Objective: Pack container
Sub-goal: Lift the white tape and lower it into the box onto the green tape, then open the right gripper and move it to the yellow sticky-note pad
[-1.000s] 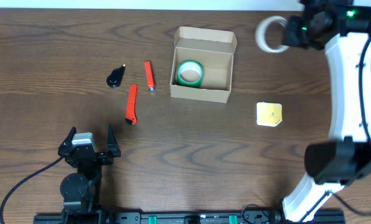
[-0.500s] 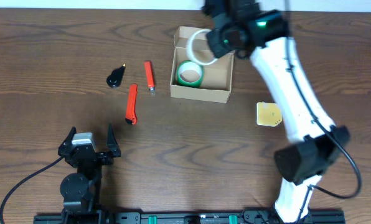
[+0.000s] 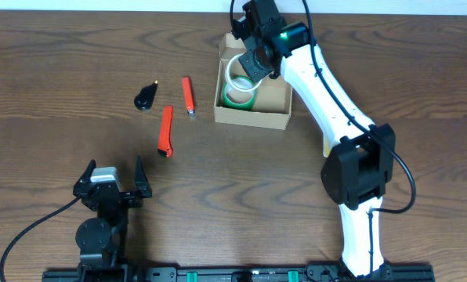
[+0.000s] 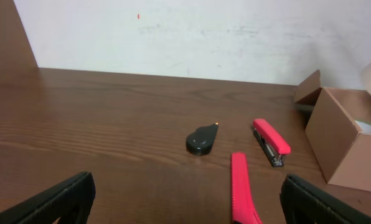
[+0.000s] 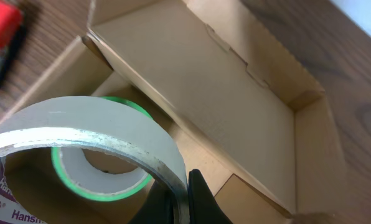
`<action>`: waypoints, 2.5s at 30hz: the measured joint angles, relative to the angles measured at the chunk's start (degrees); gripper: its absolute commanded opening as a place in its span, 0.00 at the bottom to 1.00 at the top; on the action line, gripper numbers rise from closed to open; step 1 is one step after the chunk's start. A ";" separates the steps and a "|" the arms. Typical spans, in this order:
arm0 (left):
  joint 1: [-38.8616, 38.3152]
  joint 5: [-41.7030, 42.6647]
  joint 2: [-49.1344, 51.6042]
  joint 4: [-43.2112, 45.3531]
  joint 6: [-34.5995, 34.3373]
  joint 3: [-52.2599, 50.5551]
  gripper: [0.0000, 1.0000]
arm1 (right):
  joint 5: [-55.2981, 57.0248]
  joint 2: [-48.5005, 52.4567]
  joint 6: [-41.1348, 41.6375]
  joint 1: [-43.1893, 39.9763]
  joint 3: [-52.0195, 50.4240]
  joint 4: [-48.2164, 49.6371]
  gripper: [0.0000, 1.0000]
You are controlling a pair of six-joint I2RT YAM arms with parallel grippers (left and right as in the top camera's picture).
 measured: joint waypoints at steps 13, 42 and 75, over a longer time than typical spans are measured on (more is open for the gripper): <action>0.00 0.02 0.00 0.02 0.00 0.00 0.96 | -0.74 4.76 0.46 0.00 -0.09 0.74 0.01; 0.00 0.02 0.00 0.00 0.00 0.00 0.96 | -1.27 6.80 2.29 0.07 -0.15 1.66 0.52; 0.00 0.00 0.00 0.00 0.00 0.00 0.96 | 9.90 -18.43 9.62 -10.69 6.62 -9.66 0.08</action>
